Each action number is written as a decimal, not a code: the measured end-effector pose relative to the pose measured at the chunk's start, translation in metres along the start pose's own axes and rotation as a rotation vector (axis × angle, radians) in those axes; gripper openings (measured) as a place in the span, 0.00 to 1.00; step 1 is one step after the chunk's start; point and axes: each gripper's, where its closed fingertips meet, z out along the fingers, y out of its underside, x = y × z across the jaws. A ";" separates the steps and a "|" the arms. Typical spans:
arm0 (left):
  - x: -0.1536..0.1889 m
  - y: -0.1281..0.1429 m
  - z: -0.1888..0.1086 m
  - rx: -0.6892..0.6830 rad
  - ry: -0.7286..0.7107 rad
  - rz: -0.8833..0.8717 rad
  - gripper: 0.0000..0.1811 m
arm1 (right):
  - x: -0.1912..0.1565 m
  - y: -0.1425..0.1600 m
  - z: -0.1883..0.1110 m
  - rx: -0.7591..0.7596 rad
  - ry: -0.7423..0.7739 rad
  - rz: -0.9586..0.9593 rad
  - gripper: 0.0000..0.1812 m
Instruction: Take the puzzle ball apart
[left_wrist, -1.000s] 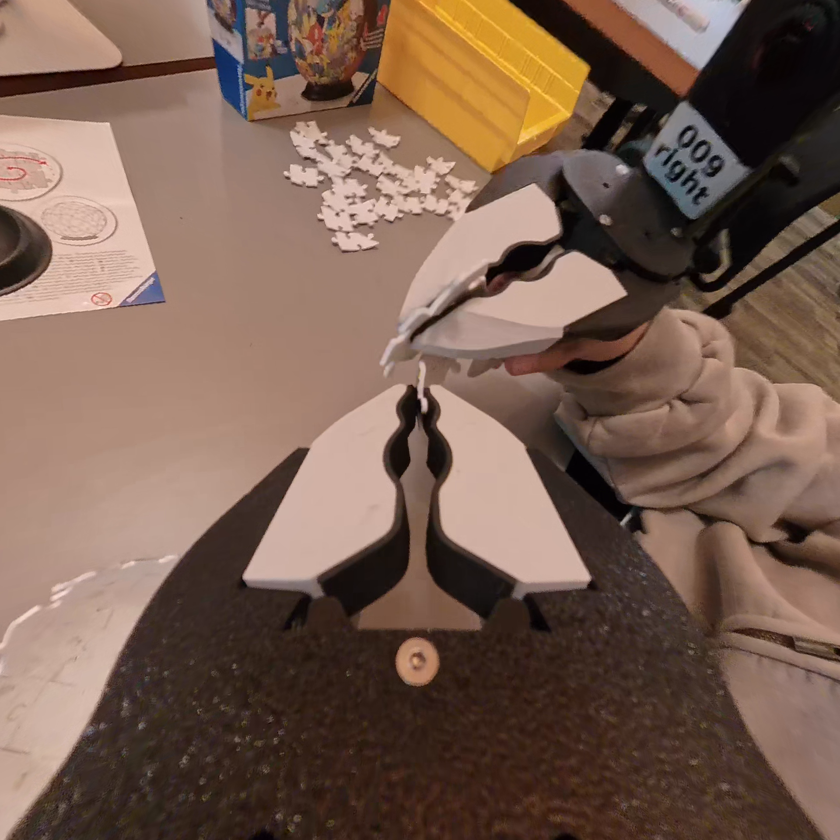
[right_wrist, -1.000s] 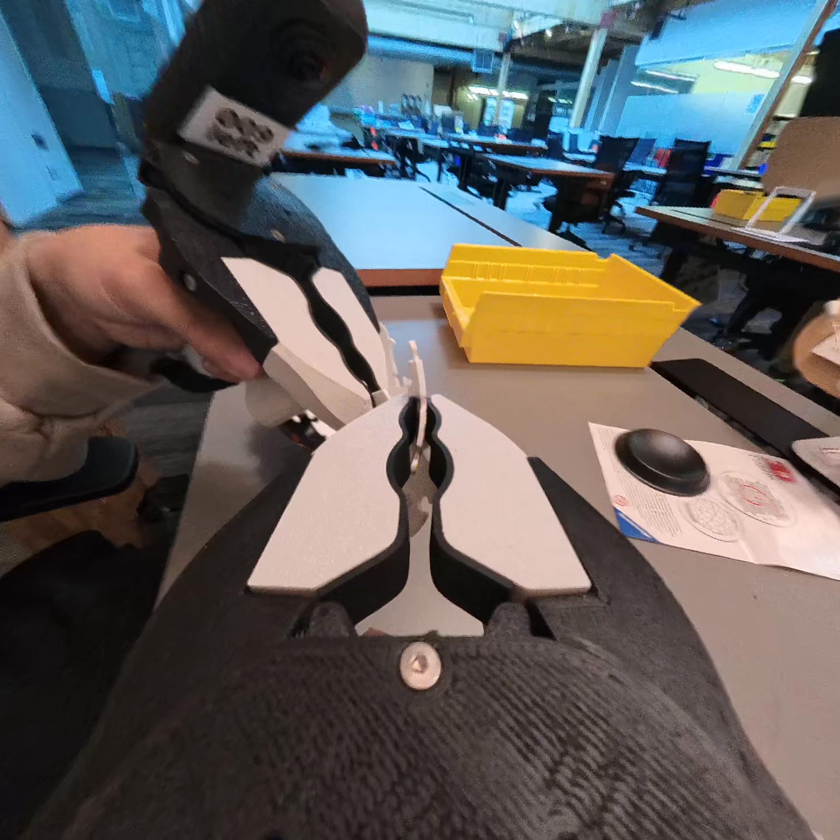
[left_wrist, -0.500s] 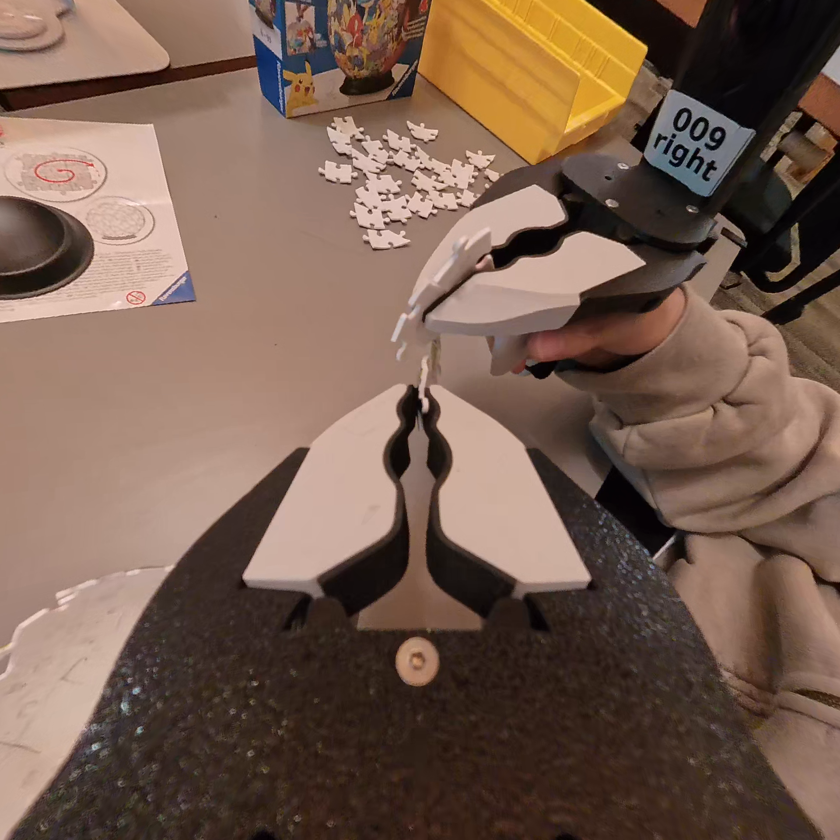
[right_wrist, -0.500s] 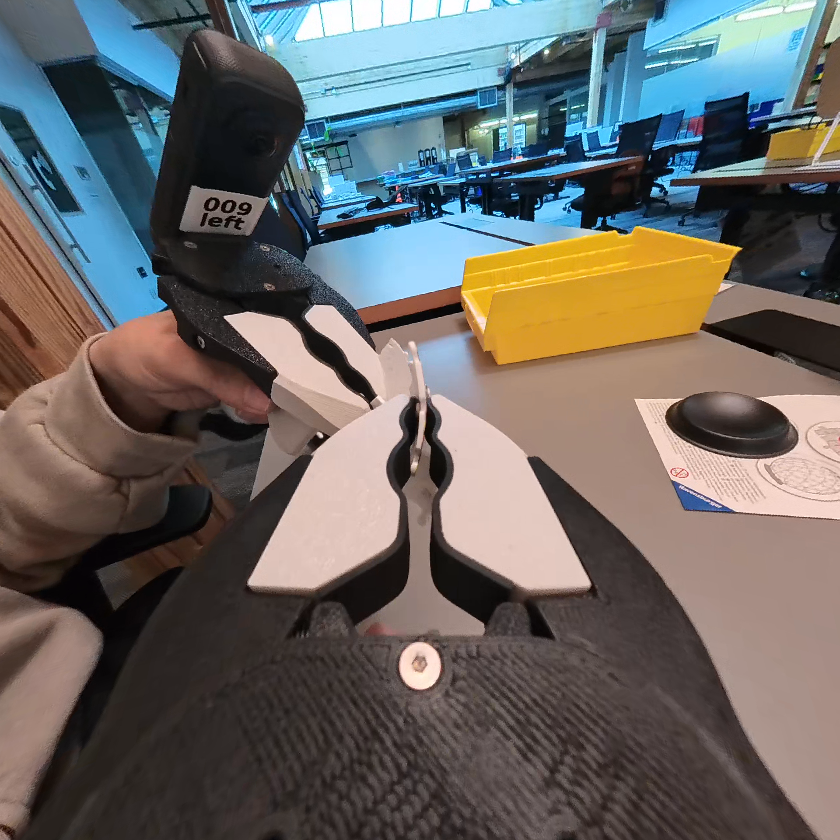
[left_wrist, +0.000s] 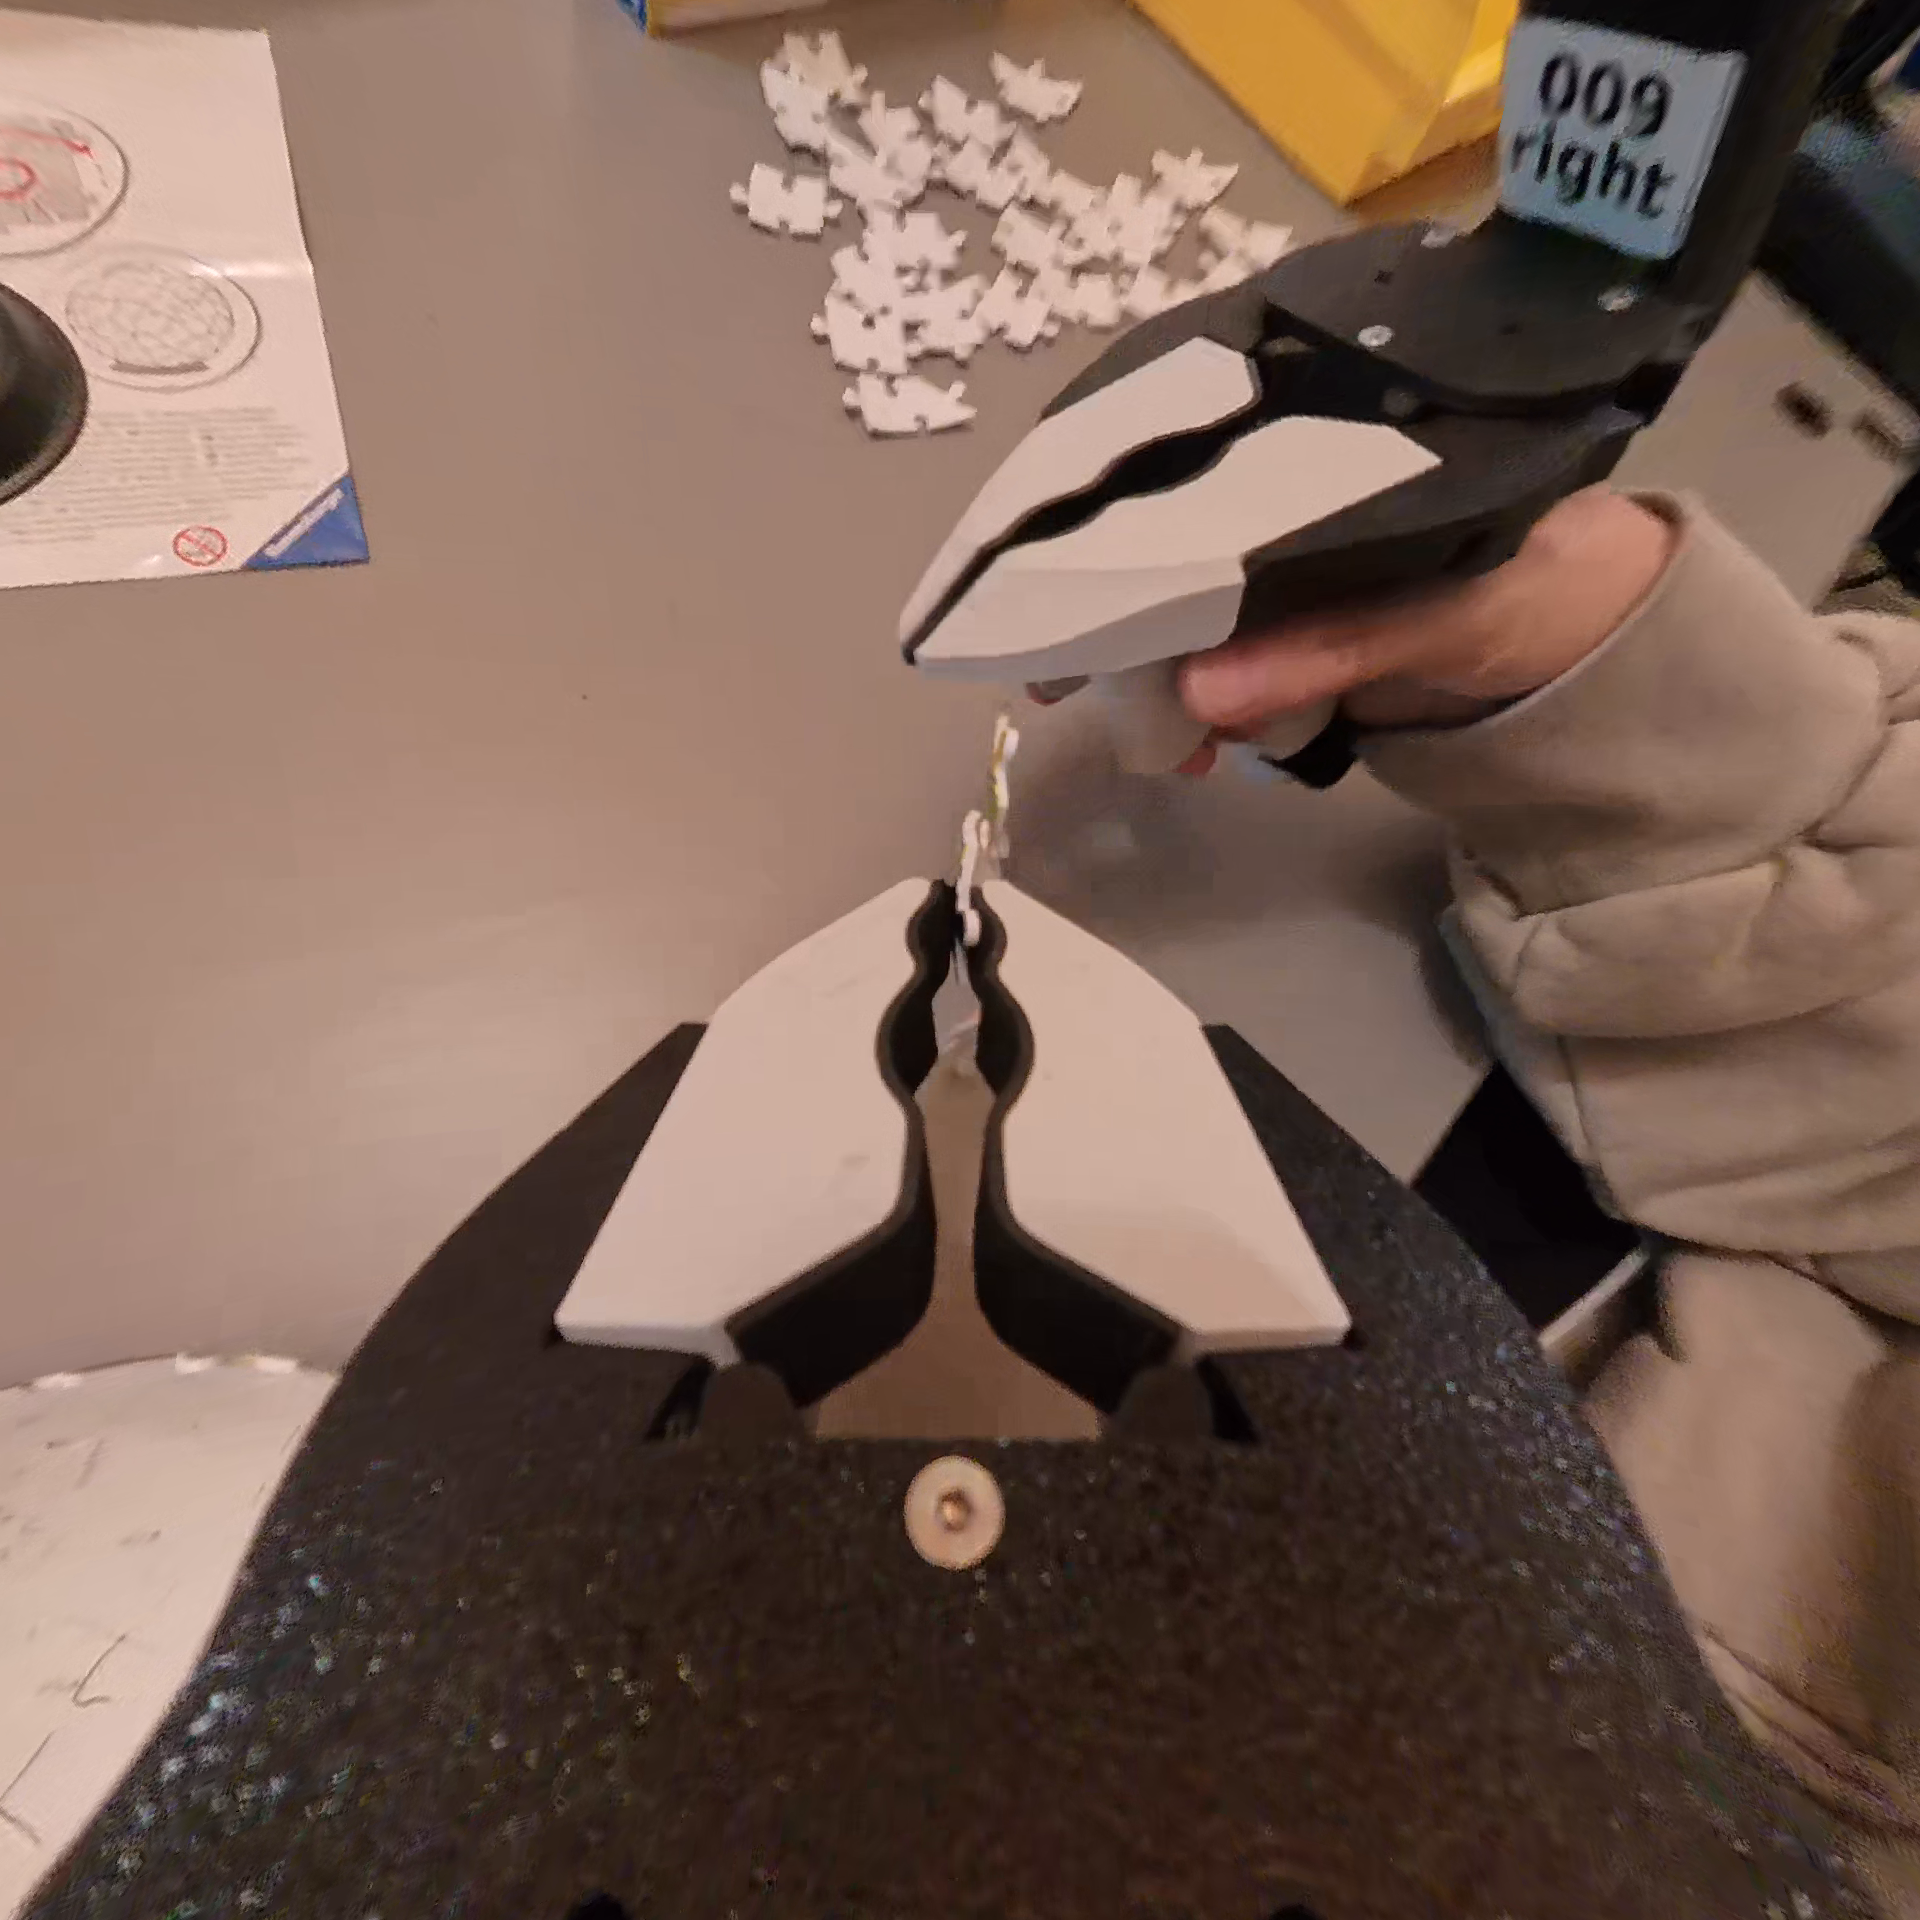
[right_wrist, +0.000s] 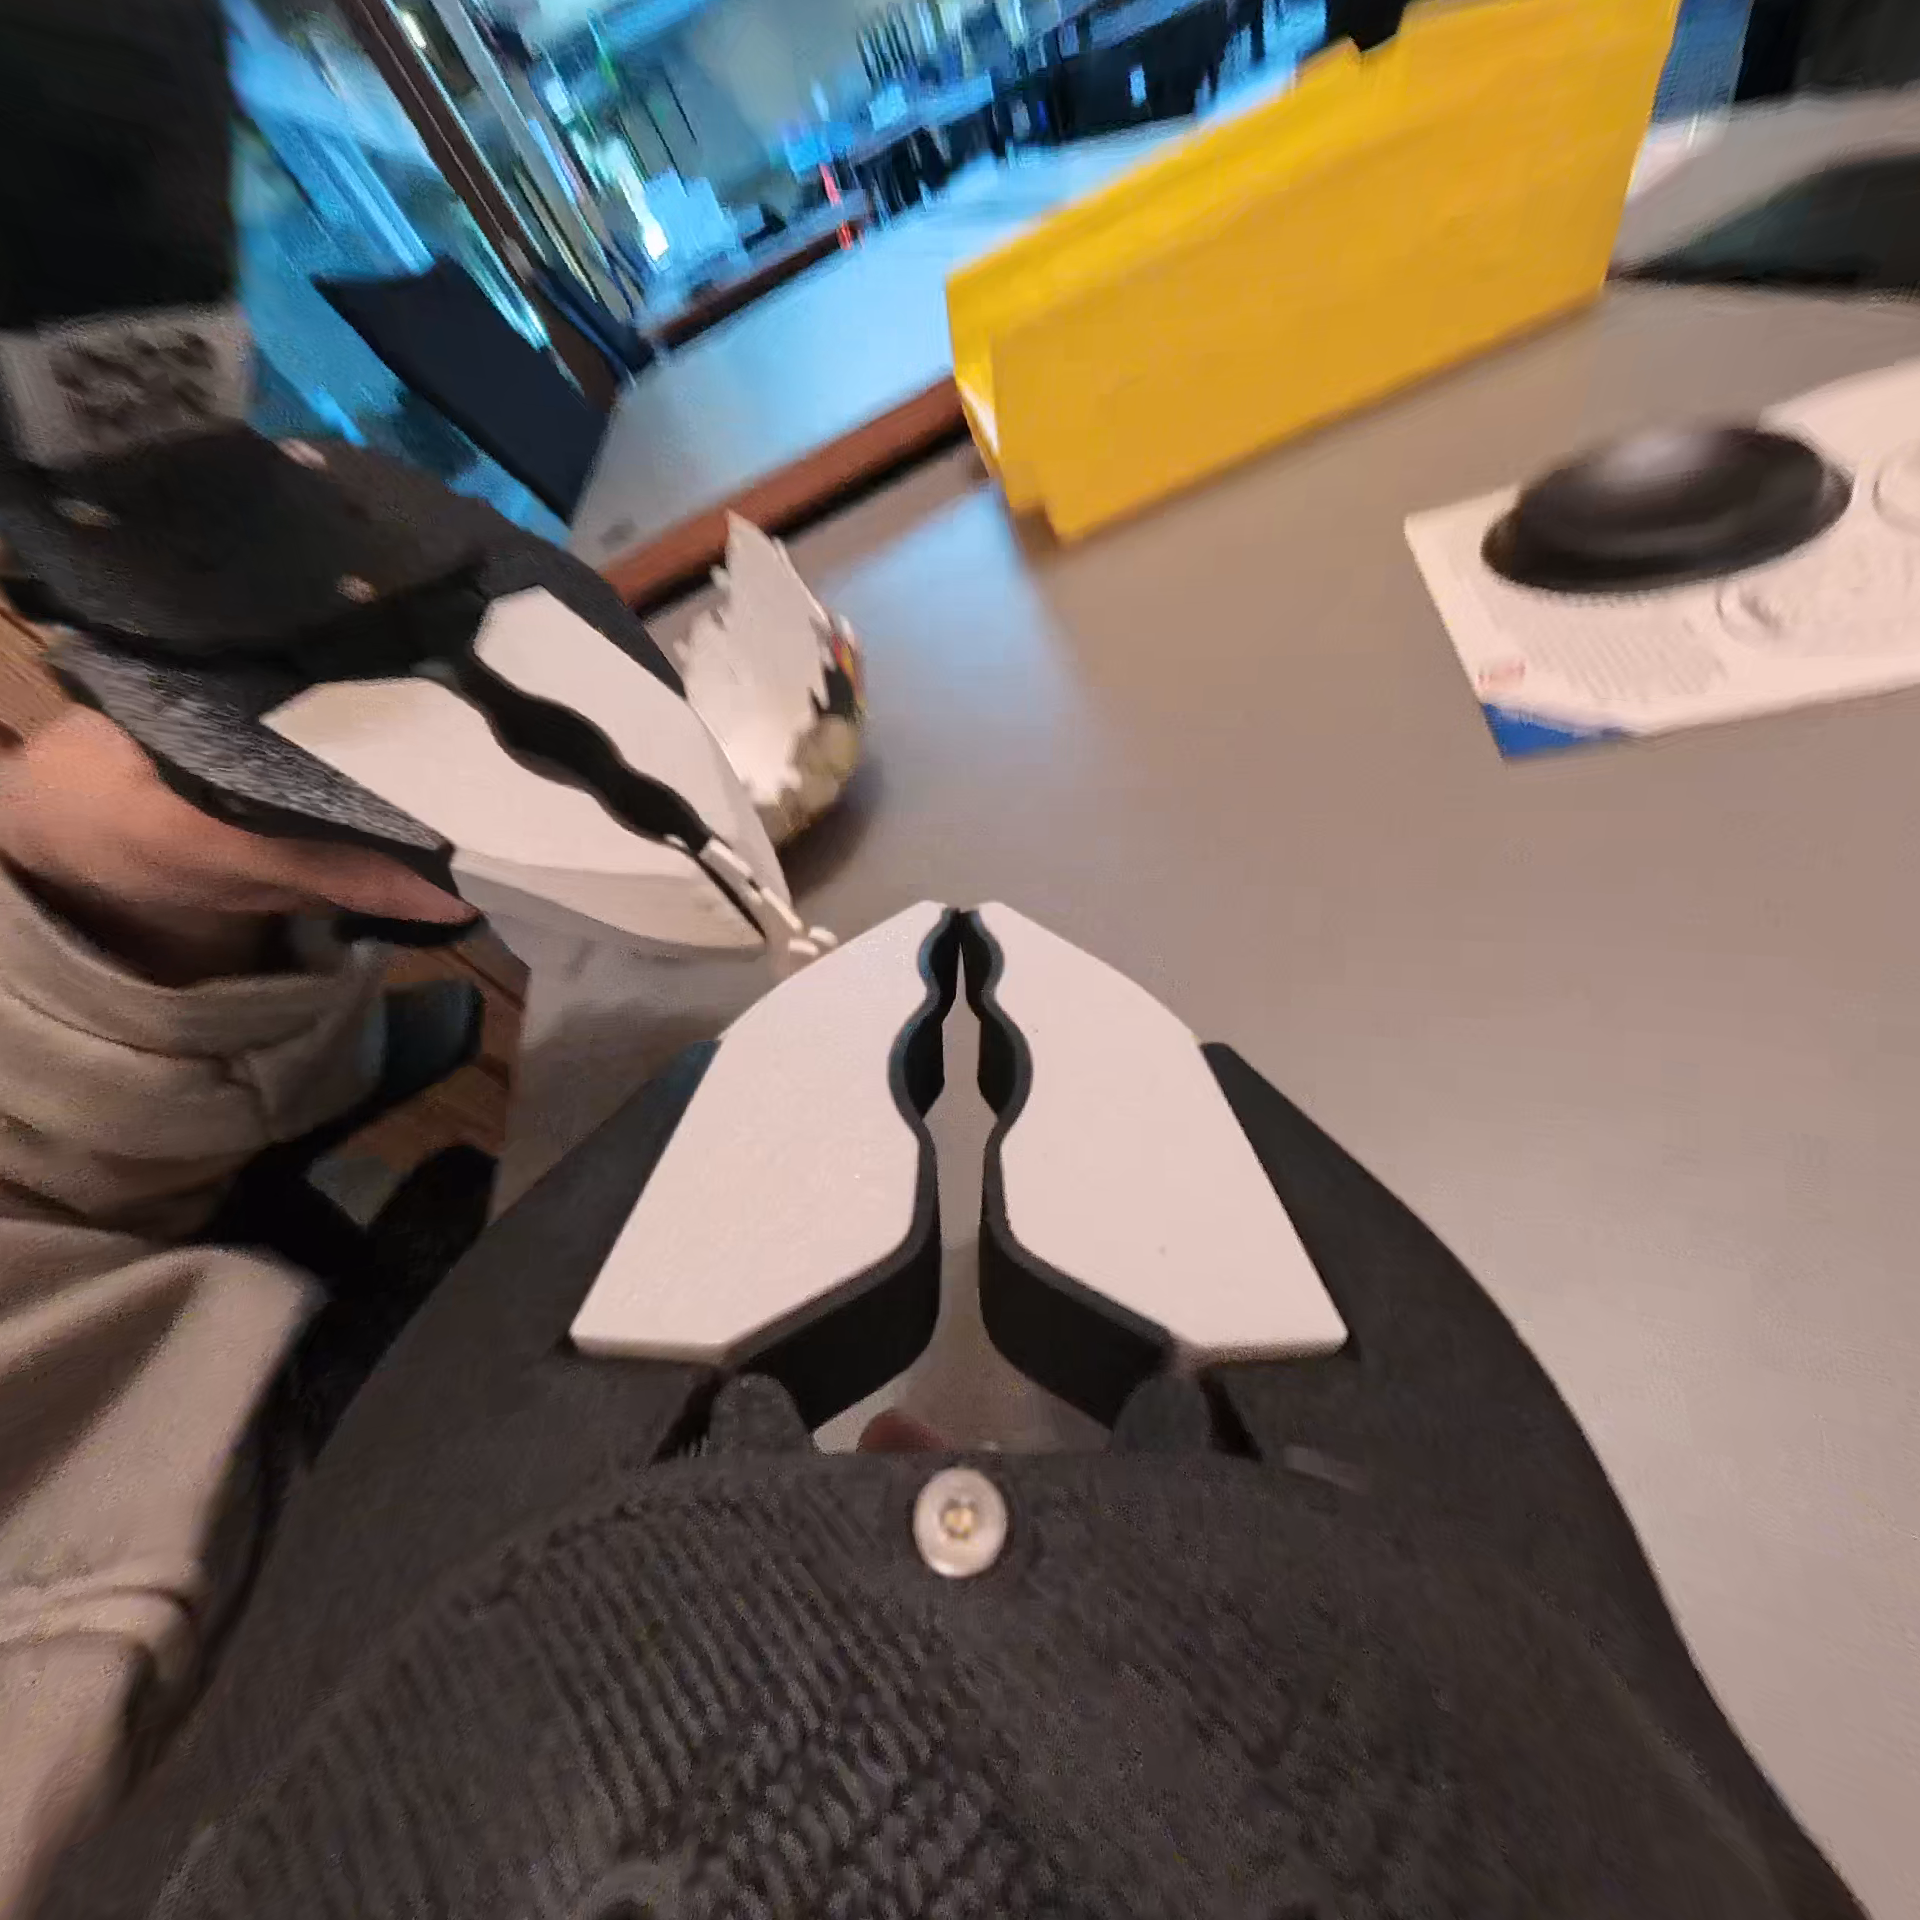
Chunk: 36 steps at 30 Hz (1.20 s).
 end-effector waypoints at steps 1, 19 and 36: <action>-0.003 0.005 0.007 -0.025 -0.038 0.013 0.01 | 0.006 0.012 0.001 -0.047 0.018 0.006 0.02; -0.007 -0.004 0.003 0.022 -0.106 0.066 0.01 | -0.017 -0.002 -0.003 0.037 -0.104 -0.239 0.11; -0.037 -0.020 -0.089 0.121 -0.006 0.185 0.02 | -0.097 -0.068 0.072 -0.043 -0.379 -0.579 0.02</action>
